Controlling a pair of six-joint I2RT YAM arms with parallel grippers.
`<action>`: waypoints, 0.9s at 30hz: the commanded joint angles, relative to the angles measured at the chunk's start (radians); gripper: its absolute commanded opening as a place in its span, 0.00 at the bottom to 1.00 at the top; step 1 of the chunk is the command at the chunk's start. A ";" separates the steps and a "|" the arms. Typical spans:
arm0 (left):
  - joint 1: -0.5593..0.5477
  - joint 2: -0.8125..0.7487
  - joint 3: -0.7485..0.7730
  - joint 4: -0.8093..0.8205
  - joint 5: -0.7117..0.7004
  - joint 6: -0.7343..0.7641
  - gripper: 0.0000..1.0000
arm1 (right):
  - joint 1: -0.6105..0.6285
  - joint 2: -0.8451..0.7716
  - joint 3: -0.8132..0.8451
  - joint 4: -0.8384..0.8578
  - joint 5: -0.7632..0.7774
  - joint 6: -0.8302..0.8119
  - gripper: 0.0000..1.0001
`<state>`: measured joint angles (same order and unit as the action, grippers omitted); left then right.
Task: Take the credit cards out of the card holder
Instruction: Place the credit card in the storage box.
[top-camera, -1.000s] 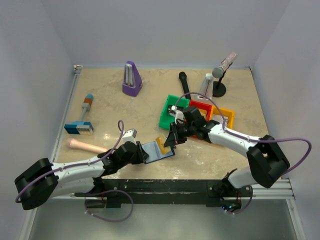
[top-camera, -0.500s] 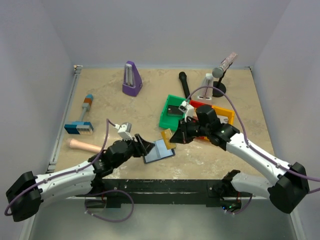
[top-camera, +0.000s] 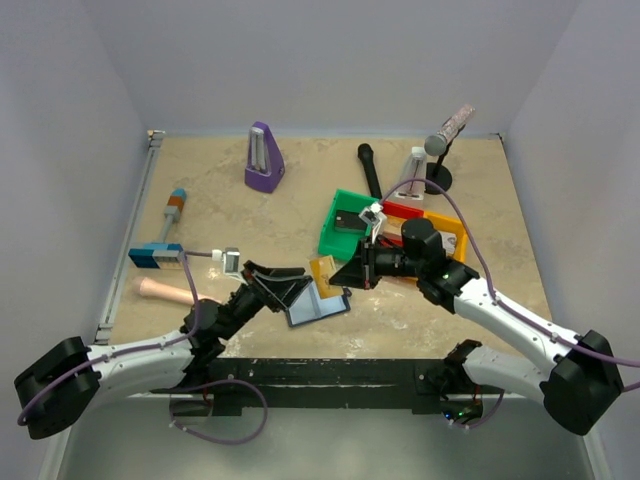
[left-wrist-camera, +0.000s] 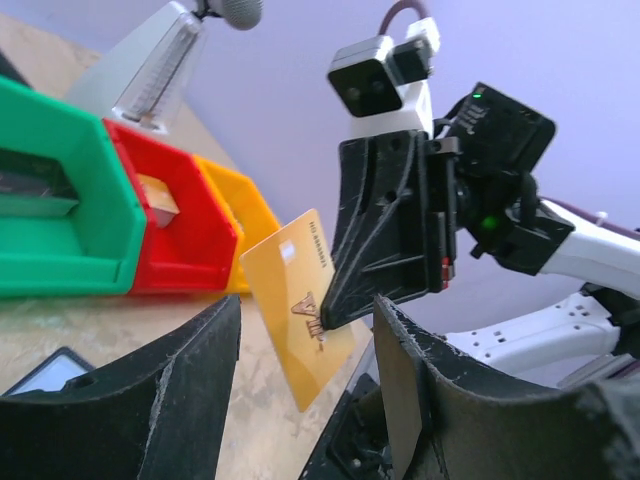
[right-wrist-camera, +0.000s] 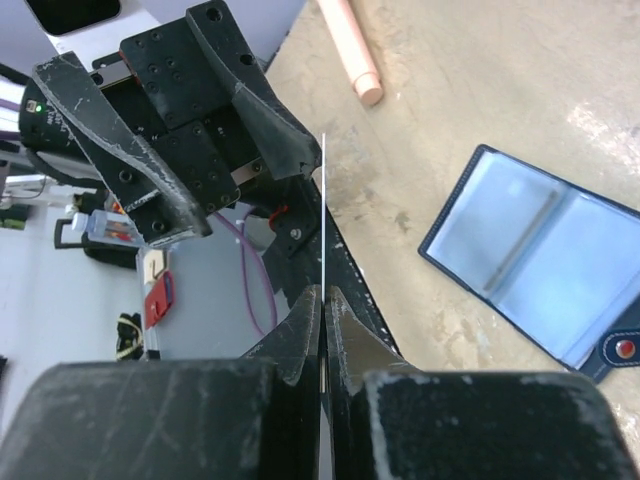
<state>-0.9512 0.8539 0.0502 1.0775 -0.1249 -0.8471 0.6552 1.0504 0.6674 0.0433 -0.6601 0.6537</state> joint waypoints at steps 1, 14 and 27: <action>0.002 0.008 -0.050 0.165 0.070 0.037 0.60 | -0.002 -0.021 0.006 0.099 -0.075 0.030 0.00; 0.000 0.080 -0.047 0.200 0.120 0.022 0.51 | 0.000 -0.023 0.009 0.124 -0.111 0.050 0.00; 0.002 0.086 -0.049 0.193 0.237 0.013 0.37 | -0.002 -0.009 0.080 0.027 -0.301 -0.032 0.00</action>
<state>-0.9512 0.9405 0.0498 1.1900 0.0448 -0.8452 0.6552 1.0470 0.6880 0.0872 -0.8505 0.6651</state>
